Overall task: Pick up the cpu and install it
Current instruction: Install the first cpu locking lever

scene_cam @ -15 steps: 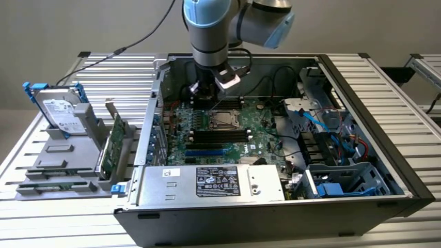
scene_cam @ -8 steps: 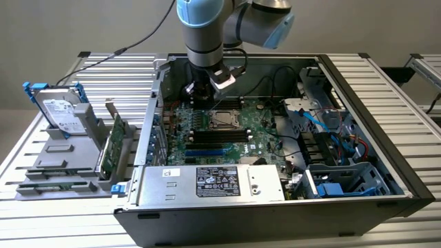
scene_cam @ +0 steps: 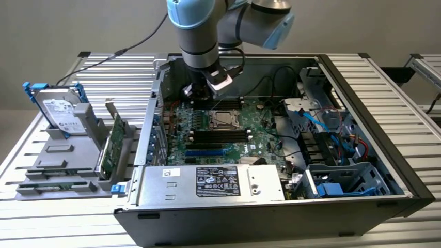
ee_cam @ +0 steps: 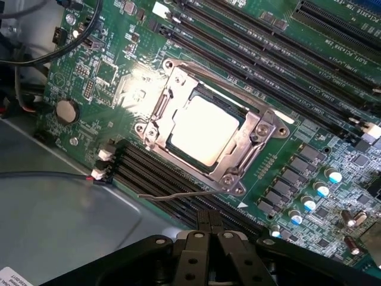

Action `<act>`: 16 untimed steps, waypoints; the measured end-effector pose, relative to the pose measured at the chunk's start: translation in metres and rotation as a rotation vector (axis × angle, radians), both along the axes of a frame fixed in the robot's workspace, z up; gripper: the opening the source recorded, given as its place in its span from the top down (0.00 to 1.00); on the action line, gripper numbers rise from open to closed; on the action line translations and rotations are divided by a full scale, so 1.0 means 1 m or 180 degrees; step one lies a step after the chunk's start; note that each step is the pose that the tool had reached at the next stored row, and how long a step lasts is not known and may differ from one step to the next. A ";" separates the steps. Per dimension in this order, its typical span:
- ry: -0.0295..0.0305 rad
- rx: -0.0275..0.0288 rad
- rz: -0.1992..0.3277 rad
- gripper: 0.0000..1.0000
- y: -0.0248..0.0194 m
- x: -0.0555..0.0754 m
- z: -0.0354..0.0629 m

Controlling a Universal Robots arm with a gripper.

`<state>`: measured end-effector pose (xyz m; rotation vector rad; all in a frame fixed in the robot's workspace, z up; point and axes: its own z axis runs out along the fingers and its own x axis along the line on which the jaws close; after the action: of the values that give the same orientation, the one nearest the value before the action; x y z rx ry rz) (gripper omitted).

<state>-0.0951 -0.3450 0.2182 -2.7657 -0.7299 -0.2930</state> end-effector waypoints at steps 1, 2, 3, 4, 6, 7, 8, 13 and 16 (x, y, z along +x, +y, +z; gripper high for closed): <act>-0.0005 0.0000 0.0007 0.89 -0.0003 -0.001 -0.0004; -0.0007 0.0001 0.0020 0.89 -0.0006 -0.001 -0.0009; -0.0008 0.0000 0.0036 0.89 -0.0009 -0.001 -0.0015; -0.0008 0.0000 0.0054 0.89 -0.0013 -0.001 -0.0021; -0.0007 0.0000 0.0099 0.89 -0.0023 -0.001 -0.0033; -0.0008 0.0000 0.0122 0.89 -0.0028 -0.001 -0.0040; -0.0011 -0.0001 0.0139 0.89 -0.0034 -0.001 -0.0043; -0.0092 -0.0007 0.0169 0.89 -0.0041 -0.001 -0.0067; -0.0156 -0.0018 0.0169 0.89 -0.0041 -0.001 -0.0085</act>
<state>-0.0962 -0.3492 0.2097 -2.7483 -0.8160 -0.3493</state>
